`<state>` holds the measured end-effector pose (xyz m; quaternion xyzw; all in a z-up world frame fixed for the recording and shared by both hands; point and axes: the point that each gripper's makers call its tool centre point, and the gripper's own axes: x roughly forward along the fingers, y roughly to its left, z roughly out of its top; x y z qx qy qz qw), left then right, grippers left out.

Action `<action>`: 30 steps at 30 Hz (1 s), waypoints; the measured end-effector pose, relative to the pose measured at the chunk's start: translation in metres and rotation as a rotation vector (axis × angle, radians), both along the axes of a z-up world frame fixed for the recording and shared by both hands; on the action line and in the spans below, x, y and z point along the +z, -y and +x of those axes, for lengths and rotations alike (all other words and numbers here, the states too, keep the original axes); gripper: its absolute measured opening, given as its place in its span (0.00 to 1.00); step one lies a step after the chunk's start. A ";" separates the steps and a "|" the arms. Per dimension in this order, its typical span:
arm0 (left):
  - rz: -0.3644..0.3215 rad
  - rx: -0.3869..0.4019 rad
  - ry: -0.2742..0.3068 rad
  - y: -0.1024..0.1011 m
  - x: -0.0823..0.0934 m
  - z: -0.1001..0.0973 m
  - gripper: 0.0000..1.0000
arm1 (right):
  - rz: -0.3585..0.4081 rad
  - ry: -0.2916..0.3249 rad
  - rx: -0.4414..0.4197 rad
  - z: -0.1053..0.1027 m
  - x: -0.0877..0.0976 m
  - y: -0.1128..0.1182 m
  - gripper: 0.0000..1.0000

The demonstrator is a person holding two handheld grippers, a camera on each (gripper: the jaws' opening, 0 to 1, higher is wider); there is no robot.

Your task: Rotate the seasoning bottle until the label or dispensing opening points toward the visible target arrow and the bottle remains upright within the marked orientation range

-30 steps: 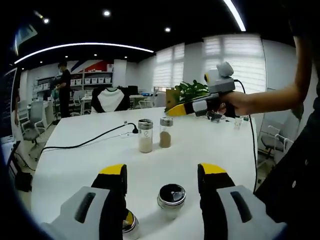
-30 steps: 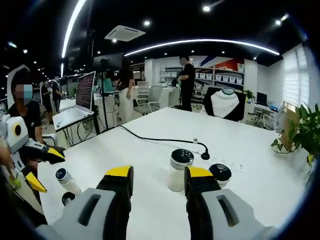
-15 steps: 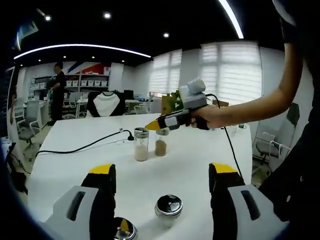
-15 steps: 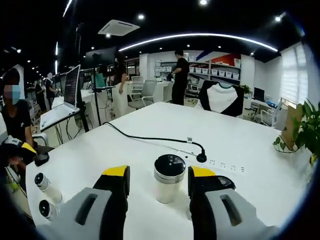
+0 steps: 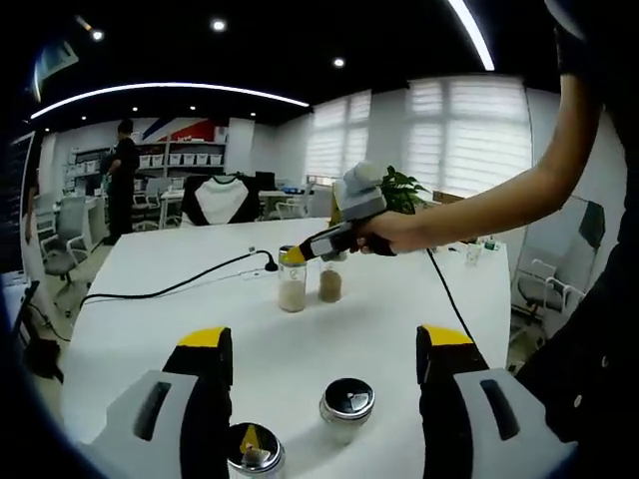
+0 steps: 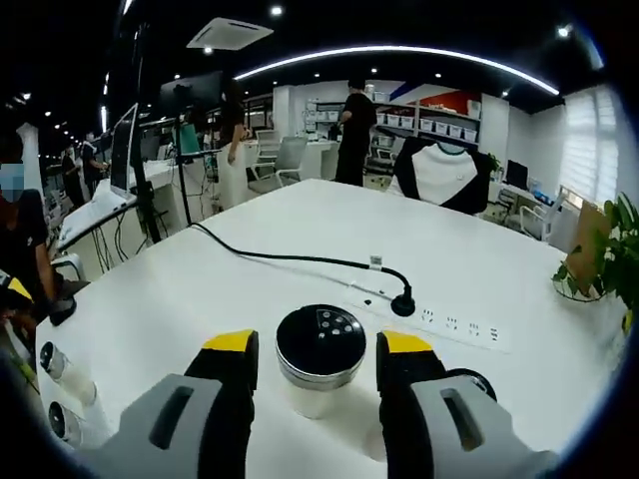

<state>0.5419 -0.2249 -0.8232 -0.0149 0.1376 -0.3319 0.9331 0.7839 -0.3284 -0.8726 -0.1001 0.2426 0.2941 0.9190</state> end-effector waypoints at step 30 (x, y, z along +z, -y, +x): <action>-0.018 -0.028 -0.042 0.022 -0.011 -0.008 0.64 | -0.072 -0.007 0.168 -0.042 -0.004 -0.007 0.36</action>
